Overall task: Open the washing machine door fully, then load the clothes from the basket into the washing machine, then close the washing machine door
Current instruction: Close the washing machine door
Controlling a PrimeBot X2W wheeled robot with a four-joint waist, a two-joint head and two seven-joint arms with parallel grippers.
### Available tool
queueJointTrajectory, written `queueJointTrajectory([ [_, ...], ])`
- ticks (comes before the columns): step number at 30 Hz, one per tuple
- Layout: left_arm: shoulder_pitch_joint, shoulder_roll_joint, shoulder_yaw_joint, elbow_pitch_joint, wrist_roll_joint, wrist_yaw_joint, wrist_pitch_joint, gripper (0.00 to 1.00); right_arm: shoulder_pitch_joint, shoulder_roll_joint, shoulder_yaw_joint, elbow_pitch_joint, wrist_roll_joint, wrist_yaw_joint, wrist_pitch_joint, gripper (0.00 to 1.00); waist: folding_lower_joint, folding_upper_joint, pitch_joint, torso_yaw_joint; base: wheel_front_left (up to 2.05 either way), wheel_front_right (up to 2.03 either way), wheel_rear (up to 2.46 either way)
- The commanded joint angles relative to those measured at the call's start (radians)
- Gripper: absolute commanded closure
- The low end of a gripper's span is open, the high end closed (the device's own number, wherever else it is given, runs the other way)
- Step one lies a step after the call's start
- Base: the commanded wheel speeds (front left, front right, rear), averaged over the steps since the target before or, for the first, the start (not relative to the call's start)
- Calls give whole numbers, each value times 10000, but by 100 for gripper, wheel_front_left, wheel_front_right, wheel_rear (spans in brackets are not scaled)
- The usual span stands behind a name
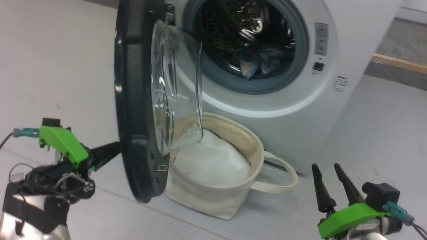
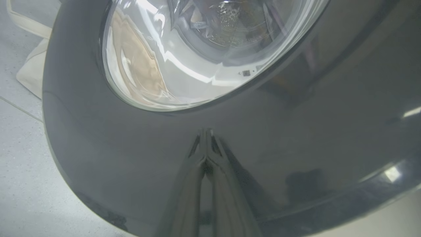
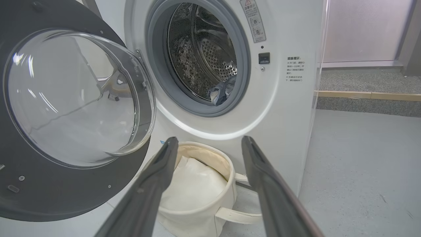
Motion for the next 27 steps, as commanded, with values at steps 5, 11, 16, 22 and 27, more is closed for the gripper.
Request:
queueJointTrajectory([
  [5,559,-160,-1,-2162,-31,664,451,100,-237,-87,99,-377,-30,6,-124,0,0,-1,-89,-914,0,0,0],
  [11,1113,-423,-3,-3272,-114,1048,305,100,-253,-144,173,-355,-29,6,-124,0,0,-1,-105,-1919,0,0,0],
  [16,1314,-509,48,-3542,-158,1154,85,100,-282,-232,151,-365,-35,6,-124,0,0,-1,-67,-2692,0,0,0],
  [22,1253,-536,271,-3432,-185,1077,-426,100,-404,-323,162,-392,-53,6,-124,0,0,-1,203,-4070,0,0,0],
  [27,991,-436,621,-3149,-254,930,-907,100,-511,-325,110,-414,-97,6,-124,0,0,-1,412,-5018,0,0,0],
])
